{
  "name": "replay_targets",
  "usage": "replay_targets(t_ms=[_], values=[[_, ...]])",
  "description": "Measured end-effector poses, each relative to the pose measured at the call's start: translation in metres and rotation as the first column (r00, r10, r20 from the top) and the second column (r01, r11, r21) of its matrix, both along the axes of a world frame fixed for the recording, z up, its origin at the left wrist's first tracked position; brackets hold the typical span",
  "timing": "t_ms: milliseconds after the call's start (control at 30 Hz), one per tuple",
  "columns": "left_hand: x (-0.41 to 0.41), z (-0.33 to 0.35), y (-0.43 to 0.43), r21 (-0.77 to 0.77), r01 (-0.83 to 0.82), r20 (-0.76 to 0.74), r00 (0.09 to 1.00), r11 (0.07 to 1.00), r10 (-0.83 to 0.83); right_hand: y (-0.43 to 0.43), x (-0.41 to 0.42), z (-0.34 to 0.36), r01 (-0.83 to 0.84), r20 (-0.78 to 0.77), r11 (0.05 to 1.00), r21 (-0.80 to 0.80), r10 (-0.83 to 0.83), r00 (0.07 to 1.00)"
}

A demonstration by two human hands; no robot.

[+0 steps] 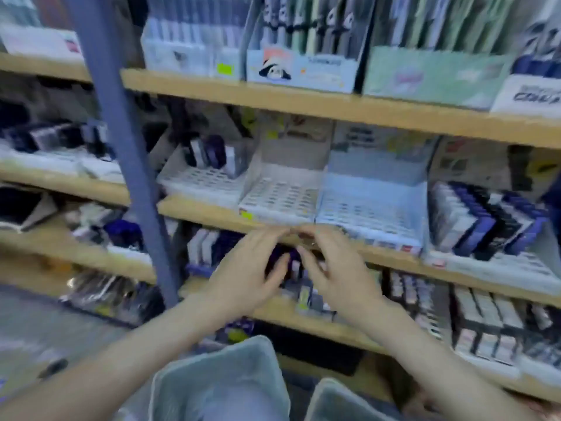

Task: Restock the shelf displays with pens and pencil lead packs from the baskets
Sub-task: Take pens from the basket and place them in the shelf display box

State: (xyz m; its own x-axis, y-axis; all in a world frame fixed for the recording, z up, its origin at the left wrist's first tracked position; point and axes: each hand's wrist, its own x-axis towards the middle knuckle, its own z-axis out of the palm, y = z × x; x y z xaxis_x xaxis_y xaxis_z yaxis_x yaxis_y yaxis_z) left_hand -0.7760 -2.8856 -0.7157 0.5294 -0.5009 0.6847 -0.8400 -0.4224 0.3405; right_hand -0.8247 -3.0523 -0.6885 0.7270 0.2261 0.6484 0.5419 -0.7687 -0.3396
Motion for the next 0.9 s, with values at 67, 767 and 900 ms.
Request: replay_targets(t_ms=[67,767,900], values=[[-0.001,-0.063,0.050,0.083,-0.103,-0.133,0.985,0.991,0.114,0.030,0.009,-0.051,-0.039,-0.128,0.998,-0.052,0.032,0.991],[-0.019,-0.400,0.182,0.696,-0.277,-0.331,0.695,0.663,0.638,0.117,0.061,-0.478,-0.692,-0.899,0.586,-0.421,-0.171,0.402],[-0.015,-0.402,0.176,0.714,-0.293,-0.312,0.680,0.636,0.663,0.119,0.056,-0.507,-0.789,-0.906,0.458,-0.410,-0.100,0.412]])
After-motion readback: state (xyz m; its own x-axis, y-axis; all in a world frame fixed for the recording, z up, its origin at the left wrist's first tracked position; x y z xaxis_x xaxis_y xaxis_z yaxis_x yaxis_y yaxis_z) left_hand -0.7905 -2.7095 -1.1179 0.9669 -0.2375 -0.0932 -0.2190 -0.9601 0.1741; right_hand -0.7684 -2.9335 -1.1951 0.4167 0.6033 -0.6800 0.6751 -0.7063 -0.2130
